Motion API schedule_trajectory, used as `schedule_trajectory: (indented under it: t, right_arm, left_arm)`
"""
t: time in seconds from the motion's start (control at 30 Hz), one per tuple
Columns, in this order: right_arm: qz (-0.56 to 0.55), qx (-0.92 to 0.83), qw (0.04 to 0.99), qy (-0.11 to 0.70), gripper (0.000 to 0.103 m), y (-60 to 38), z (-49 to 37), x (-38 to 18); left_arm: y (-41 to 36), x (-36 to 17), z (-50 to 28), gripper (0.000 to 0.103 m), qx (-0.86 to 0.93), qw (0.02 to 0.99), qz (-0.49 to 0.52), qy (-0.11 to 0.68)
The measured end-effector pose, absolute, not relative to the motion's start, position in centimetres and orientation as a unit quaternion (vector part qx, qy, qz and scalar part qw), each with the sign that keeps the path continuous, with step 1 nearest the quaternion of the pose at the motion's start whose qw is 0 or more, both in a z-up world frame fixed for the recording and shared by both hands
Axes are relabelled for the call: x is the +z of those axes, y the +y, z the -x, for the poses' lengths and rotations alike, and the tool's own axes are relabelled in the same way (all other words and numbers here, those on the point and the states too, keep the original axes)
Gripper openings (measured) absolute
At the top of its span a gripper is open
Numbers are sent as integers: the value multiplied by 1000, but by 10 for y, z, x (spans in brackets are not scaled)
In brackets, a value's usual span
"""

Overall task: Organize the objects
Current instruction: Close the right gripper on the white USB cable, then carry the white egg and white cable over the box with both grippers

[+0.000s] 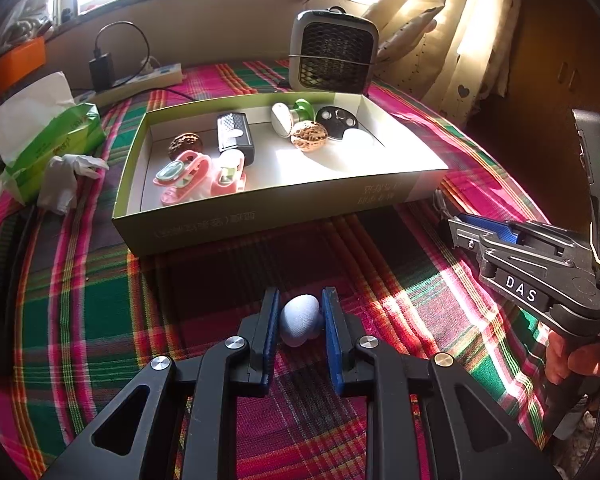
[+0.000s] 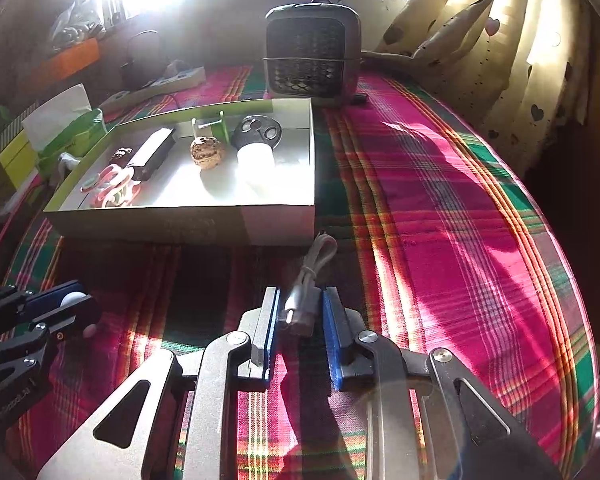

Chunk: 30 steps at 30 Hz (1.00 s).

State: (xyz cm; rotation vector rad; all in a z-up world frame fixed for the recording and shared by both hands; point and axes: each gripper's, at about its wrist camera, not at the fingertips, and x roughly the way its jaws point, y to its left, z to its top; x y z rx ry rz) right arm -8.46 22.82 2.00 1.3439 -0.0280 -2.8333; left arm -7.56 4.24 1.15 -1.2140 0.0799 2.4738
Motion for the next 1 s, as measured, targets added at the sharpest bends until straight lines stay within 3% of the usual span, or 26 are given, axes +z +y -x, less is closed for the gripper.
schedule_trajectory:
  t: [1.0]
  right_arm:
    - [-408,-912,40,-15,20,224,69,30]
  left_arm:
    - [42,30,75,19,888,196,415,20]
